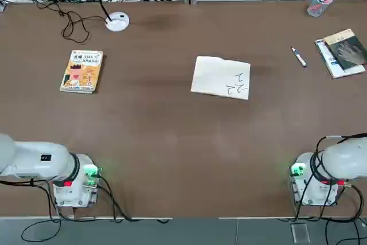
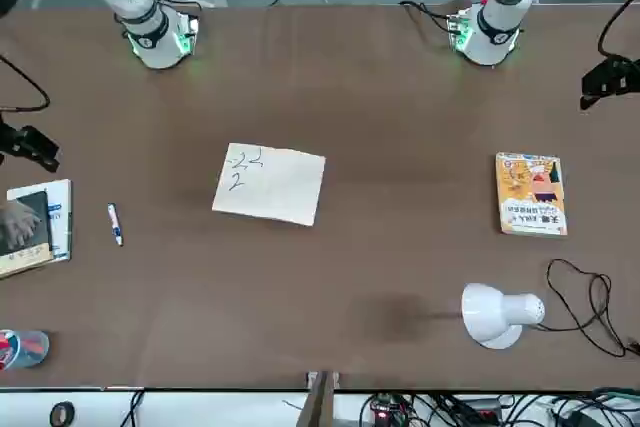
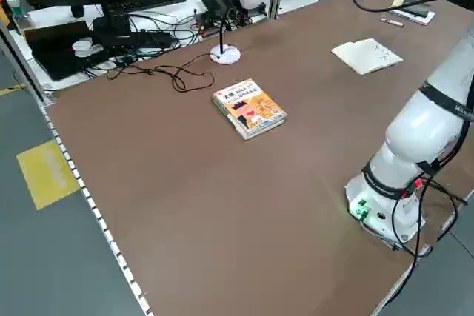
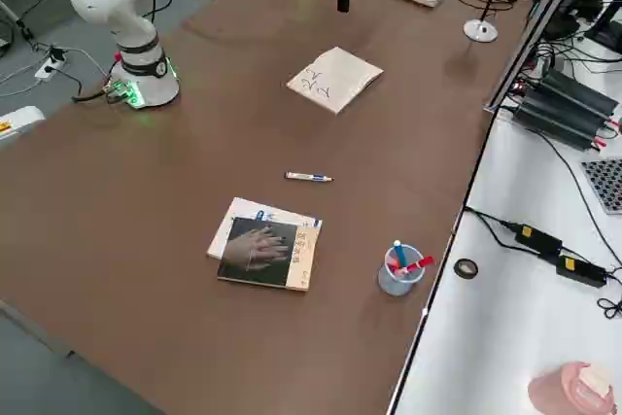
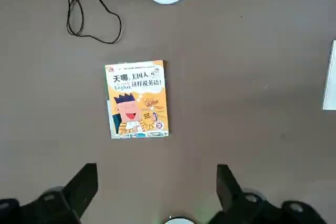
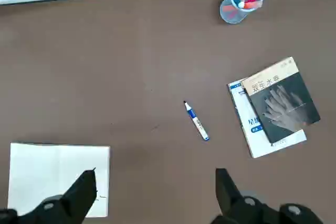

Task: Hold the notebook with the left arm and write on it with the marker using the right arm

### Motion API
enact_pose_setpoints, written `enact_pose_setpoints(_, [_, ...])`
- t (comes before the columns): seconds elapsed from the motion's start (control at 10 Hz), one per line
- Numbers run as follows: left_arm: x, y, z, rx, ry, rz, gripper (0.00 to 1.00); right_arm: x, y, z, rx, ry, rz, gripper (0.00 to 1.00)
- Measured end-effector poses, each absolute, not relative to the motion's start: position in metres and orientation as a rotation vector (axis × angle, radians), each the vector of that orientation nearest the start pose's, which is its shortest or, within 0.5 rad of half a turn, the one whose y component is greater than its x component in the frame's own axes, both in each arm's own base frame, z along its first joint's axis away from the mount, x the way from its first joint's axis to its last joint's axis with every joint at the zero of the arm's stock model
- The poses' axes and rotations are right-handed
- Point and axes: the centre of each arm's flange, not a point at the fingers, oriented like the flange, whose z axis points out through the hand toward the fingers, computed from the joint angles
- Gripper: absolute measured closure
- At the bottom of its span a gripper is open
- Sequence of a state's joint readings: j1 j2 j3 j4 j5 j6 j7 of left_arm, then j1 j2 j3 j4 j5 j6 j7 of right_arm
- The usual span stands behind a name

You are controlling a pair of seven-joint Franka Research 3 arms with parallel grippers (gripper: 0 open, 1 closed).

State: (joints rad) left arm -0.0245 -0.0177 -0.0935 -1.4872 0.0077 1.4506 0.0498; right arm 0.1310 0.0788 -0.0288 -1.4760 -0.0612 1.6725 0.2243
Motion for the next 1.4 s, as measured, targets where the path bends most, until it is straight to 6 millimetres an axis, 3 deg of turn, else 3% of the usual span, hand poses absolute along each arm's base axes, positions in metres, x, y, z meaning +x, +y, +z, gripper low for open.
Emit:
enact_pose_setpoints(0.8, [0.532,-0.074,0.661,-3.121,0.262,0.033,0.0,0.585,0.057,0.639,-3.17,0.182,-0.215,0.0])
enact_pose_setpoints(1.0, [0.531,-0.098,0.657,-3.125,0.238,0.044,0.0,0.585,0.058,0.639,-3.169,0.181,-0.215,0.0])
enact_pose_setpoints(1.4, [0.516,-0.189,0.655,-3.158,0.161,0.055,0.0,0.584,0.058,0.638,-3.17,0.181,-0.208,0.0])
